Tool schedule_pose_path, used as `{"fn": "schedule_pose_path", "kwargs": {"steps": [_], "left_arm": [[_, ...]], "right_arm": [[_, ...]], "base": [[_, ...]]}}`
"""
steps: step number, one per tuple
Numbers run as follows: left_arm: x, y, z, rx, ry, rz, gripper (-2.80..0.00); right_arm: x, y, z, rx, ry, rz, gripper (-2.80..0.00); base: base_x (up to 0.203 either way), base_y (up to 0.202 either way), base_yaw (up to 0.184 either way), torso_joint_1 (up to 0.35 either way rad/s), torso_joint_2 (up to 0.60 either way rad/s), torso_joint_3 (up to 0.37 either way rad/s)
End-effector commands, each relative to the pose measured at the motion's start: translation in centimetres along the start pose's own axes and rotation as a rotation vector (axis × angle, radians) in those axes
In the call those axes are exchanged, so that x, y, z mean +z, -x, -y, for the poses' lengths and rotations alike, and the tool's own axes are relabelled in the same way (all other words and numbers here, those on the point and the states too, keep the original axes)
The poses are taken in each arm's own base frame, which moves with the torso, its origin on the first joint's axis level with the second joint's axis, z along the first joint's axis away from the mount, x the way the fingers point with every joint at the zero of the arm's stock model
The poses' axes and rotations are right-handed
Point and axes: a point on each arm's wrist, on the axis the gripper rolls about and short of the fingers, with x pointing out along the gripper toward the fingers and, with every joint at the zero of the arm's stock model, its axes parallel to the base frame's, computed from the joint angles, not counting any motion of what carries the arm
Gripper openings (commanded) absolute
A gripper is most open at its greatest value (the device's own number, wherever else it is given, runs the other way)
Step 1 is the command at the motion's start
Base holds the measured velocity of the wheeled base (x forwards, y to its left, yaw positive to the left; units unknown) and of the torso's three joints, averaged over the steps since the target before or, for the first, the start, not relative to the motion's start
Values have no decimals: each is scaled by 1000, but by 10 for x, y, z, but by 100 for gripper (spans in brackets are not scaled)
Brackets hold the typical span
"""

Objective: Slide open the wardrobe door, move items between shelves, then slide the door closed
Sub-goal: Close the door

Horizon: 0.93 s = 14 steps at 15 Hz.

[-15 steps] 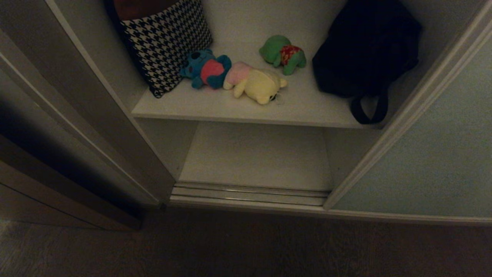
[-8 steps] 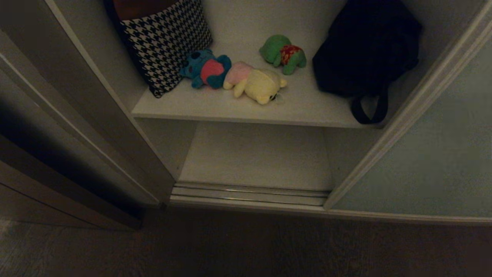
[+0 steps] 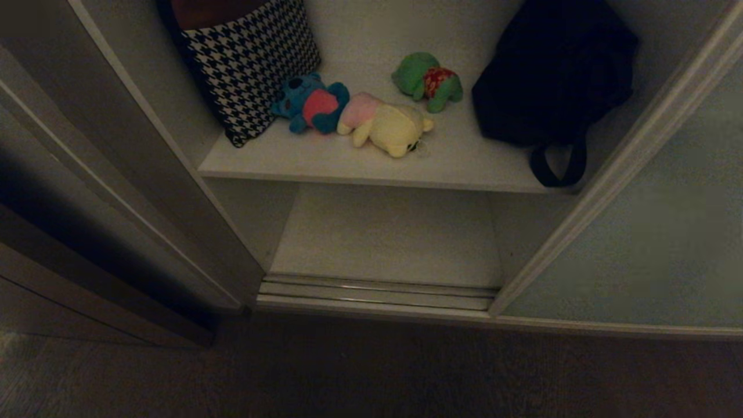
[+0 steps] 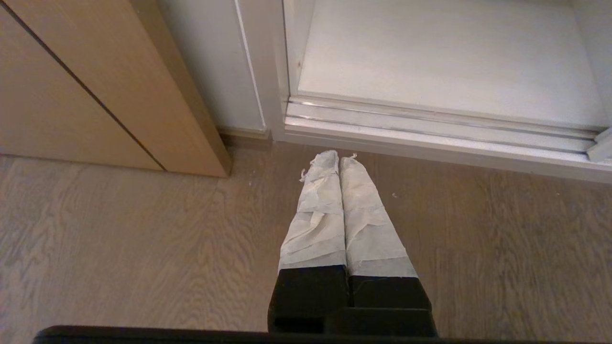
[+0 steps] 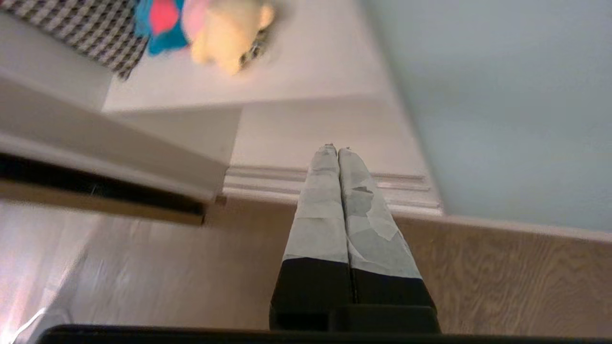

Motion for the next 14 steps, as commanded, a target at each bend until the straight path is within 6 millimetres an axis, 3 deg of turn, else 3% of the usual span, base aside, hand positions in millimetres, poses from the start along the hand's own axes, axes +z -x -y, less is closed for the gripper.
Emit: {"fn": "schedule_pose_path", "kwargs": {"steps": [1, 9, 14], "left_arm": [[0, 0, 0, 1, -1, -1, -280], [0, 0, 0, 1, -1, -1, -280], [0, 0, 0, 1, -1, -1, -280]], "right_arm": [[3, -21, 11, -26, -18, -30, -280], [8, -60, 26, -35, -18, -24, -280], [10, -70, 30, -38, -16, -27, -280]], "base": [[0, 0, 0, 0, 0, 0], [0, 0, 0, 0, 0, 0], [0, 0, 0, 0, 0, 0]]}}
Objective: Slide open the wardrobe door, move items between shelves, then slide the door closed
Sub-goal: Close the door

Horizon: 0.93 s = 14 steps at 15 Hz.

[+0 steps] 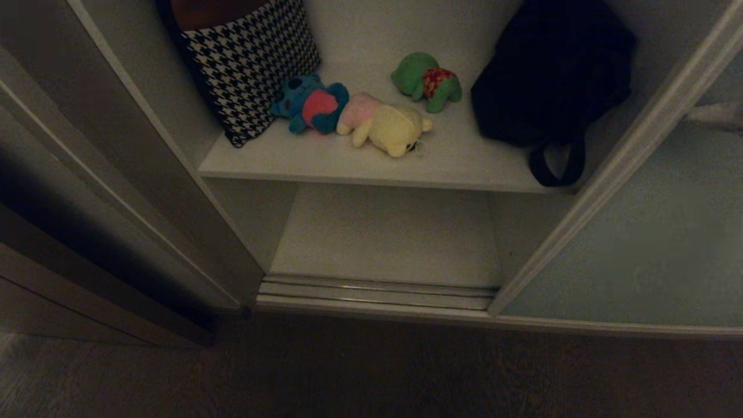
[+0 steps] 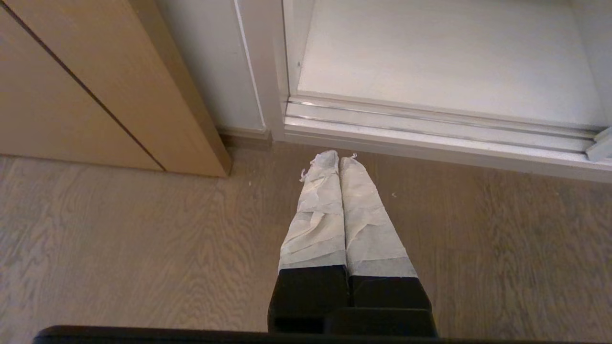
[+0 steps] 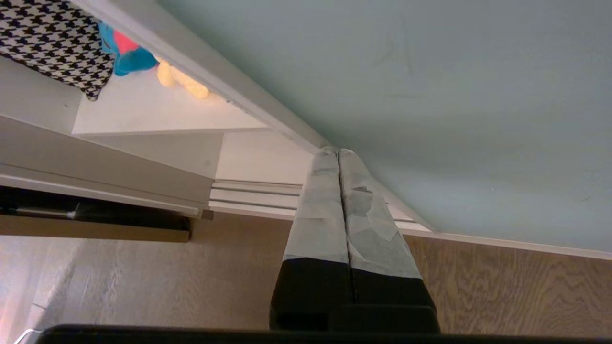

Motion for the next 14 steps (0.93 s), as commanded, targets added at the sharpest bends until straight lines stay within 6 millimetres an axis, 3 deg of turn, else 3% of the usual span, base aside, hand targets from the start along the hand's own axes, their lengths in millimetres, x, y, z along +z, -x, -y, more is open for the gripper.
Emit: {"fn": "schedule_pose_path", "kwargs": {"steps": [1, 5, 14], "left_arm": [[0, 0, 0, 0, 0, -1, -280], [0, 0, 0, 0, 1, -2, -280], [0, 0, 0, 0, 1, 0, -280]], "right_arm": [[-2, -7, 3, -3, -4, -15, -280], [-4, -9, 0, 14, 13, -25, -280], [-11, -9, -26, 138, 80, -57, -280]], "base": [[0, 0, 0, 0, 0, 0], [0, 0, 0, 0, 0, 0], [0, 0, 0, 0, 0, 0]]}}
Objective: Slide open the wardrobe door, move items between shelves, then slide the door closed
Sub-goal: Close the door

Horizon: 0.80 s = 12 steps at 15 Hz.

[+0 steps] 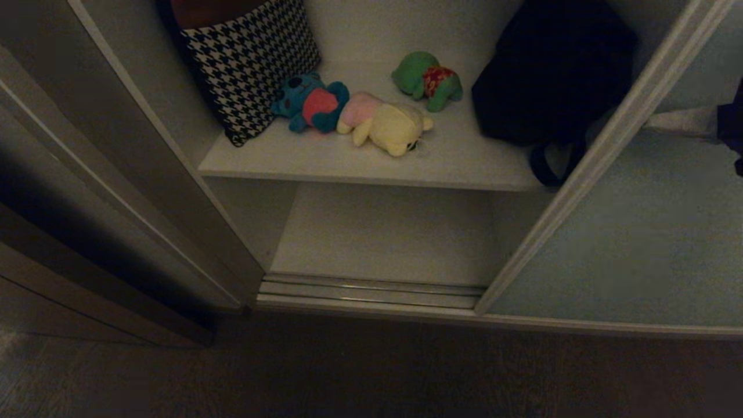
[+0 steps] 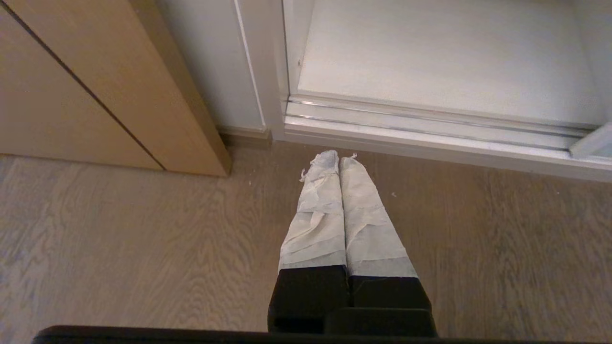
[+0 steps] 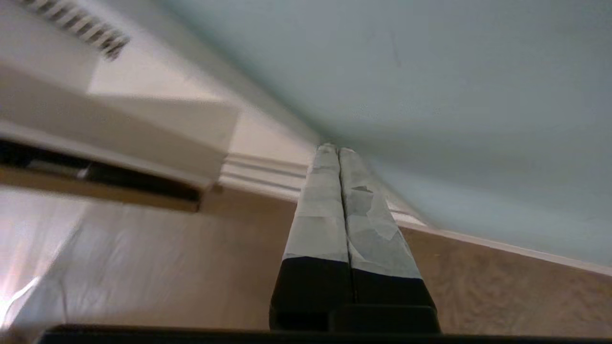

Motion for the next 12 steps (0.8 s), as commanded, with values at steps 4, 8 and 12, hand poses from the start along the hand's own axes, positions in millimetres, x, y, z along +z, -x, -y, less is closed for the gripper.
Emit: {"fn": "schedule_pose_path", "kwargs": {"steps": [4, 8, 12], "left_arm": [[0, 0, 0, 0, 1, 0, -280], [0, 0, 0, 0, 1, -1, -280], [0, 0, 0, 0, 1, 0, -280]], "right_arm": [[-9, -14, -23, 120, 72, -54, -280], [-12, -20, -42, 113, 171, -10, -280], [-26, 1, -66, 182, 262, 11, -280]], "base": [[0, 0, 0, 0, 0, 0], [0, 0, 0, 0, 0, 0], [0, 0, 0, 0, 0, 0]]}}
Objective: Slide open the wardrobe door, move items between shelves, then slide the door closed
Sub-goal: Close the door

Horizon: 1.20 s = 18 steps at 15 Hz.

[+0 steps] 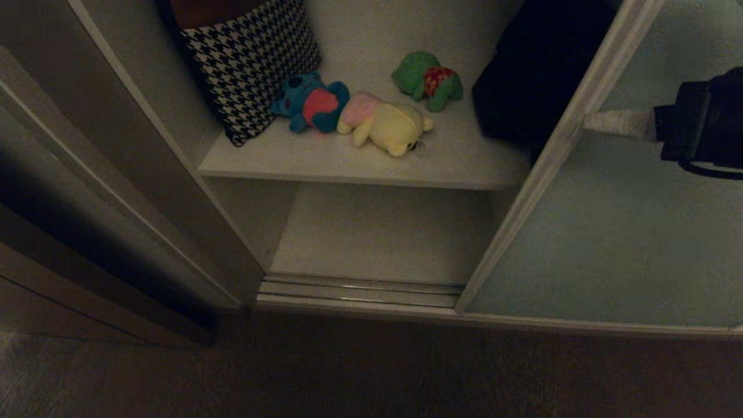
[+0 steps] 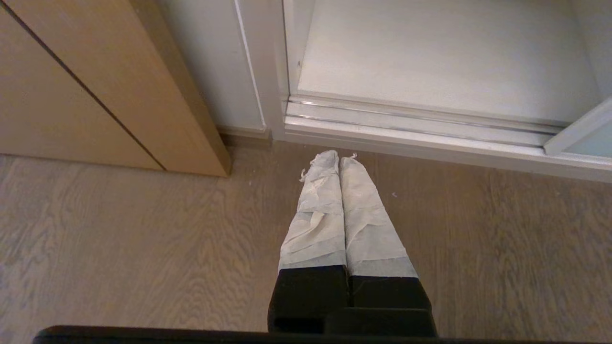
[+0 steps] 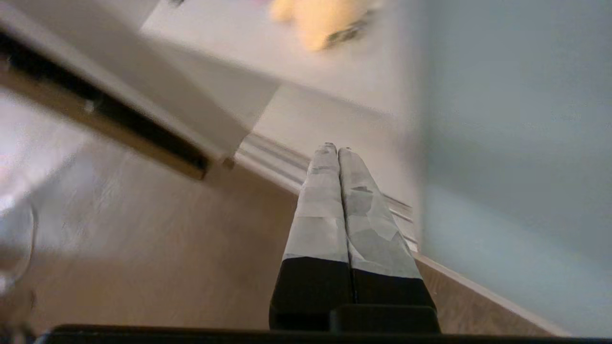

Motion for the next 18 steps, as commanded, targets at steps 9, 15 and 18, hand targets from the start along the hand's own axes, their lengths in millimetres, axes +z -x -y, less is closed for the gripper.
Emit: {"fn": "schedule_pose_path", "kwargs": {"steps": [9, 15, 18], "left_arm": [[0, 0, 0, 0, 1, -1, -280], [0, 0, 0, 1, 1, -1, -280], [0, 0, 0, 0, 1, -1, -280]], "right_arm": [[4, 65, -20, -53, 130, 143, -280], [1, 5, -12, -153, 124, 219, -280], [1, -5, -7, -190, 119, 226, -280]], "base": [[0, 0, 0, 0, 0, 0], [0, 0, 0, 0, 0, 0], [0, 0, 0, 0, 0, 0]]}}
